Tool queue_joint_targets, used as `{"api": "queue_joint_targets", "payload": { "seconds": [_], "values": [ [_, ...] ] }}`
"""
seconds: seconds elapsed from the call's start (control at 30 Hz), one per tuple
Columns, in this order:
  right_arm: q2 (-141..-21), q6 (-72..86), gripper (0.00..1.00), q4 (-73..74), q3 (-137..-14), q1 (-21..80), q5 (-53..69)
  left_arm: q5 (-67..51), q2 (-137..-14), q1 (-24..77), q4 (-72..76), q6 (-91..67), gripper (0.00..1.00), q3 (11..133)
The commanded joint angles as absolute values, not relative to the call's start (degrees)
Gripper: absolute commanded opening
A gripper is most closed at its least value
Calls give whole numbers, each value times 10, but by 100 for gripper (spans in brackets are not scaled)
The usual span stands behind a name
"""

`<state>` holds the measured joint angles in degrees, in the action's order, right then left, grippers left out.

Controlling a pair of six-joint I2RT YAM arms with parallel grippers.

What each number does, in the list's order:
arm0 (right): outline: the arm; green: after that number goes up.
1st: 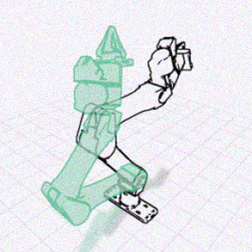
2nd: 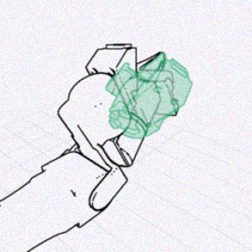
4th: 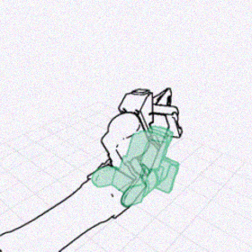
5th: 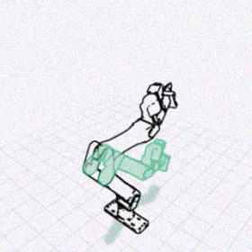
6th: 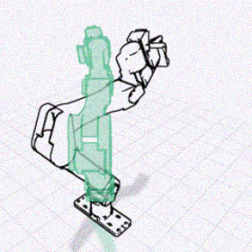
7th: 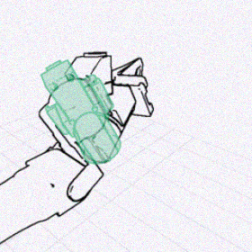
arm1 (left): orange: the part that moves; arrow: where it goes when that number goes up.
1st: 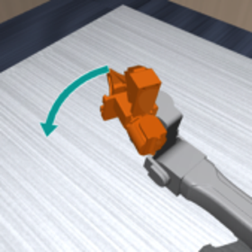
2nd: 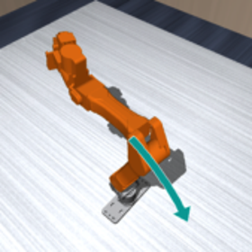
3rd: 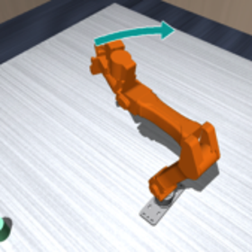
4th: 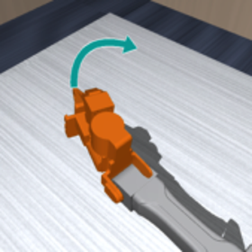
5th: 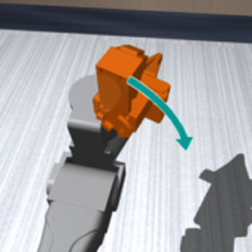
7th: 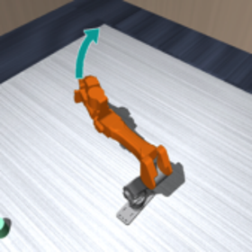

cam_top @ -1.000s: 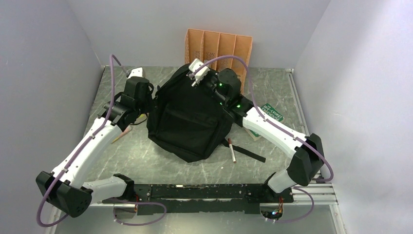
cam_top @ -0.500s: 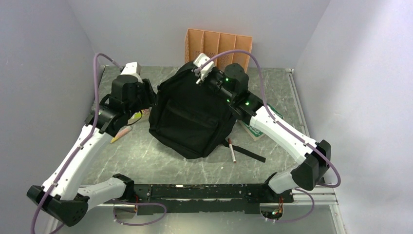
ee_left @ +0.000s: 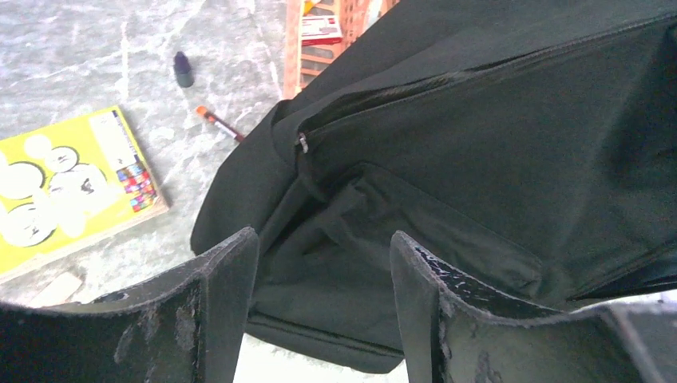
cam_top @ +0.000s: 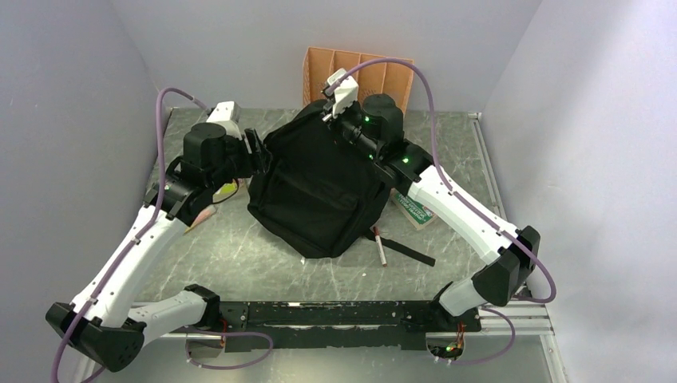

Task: Pack the student bag
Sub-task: Unzip the student bag at the center of the board, then adjust the student bag at the center of the board.

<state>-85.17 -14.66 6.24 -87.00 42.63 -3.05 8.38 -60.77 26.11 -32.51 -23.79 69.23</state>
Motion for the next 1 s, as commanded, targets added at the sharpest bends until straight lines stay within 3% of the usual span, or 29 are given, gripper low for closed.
{"api": "queue_joint_targets", "payload": {
  "seconds": [0.0,0.43,0.77,0.97],
  "values": [
    [-846,-70,0,70,-896,422,-45,19,-614,258,-263,-245,66,685],
    [-845,7,0,94,-892,422,-65,70,-637,258,-283,-284,66,637],
    [-827,35,0,56,-857,423,-89,-65,-632,262,-126,-529,70,493],
    [-823,48,0,51,-849,423,-74,-74,-637,267,-28,-593,73,451]
  ]
}}
